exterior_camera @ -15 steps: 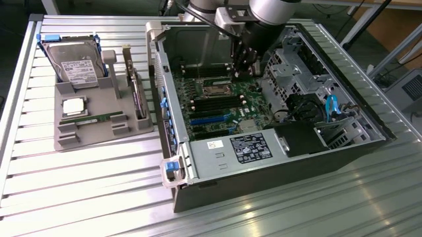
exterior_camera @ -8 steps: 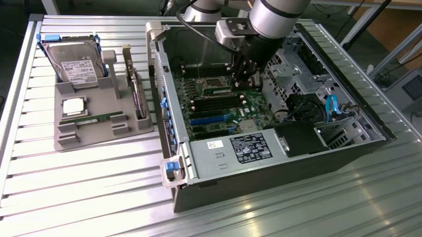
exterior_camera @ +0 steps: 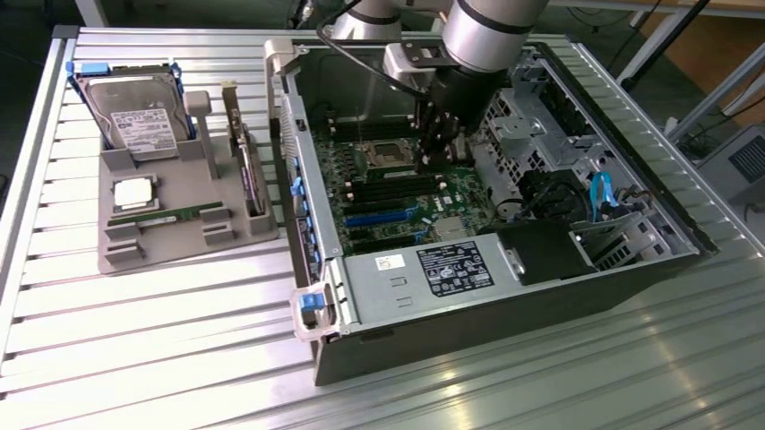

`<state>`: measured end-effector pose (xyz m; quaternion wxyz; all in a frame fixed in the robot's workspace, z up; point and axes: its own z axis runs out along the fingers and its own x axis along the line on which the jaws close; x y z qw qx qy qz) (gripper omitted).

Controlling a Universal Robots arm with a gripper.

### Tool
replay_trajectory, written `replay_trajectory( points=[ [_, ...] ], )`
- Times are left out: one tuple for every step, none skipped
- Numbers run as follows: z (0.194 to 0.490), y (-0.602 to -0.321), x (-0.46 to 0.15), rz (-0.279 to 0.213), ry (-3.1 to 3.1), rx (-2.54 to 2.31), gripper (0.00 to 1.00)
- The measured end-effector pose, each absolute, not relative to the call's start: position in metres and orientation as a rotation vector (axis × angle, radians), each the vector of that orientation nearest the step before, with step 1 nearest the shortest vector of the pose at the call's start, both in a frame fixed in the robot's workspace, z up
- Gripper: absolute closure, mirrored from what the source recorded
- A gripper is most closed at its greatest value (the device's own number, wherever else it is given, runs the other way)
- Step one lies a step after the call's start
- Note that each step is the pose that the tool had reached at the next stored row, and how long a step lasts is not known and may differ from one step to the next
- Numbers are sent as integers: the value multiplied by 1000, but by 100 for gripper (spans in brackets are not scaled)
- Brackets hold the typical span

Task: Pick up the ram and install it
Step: 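Insert the ram into the slot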

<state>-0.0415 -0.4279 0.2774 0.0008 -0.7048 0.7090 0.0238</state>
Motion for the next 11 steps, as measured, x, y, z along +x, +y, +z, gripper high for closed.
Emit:
replay_trajectory(
  points=[
    [269, -426, -42, 75, 2227, -2213, 88],
    [266, -426, -42, 75, 2227, -2213, 88],
    [264, -426, -42, 75, 2227, -2213, 88],
    [262, -426, -42, 75, 2227, -2213, 88],
    [261, -426, -42, 75, 2227, -2213, 88],
    [260, -426, -42, 75, 2227, -2213, 88],
    [257, -425, -42, 75, 2227, -2213, 88],
    [254, -425, -42, 75, 2227, -2213, 88],
    [251, -423, -42, 75, 2227, -2212, 88],
    [249, -422, -42, 75, 2229, -2211, 88],
    [243, -414, -42, 75, 2237, -2201, 88]
  ],
)
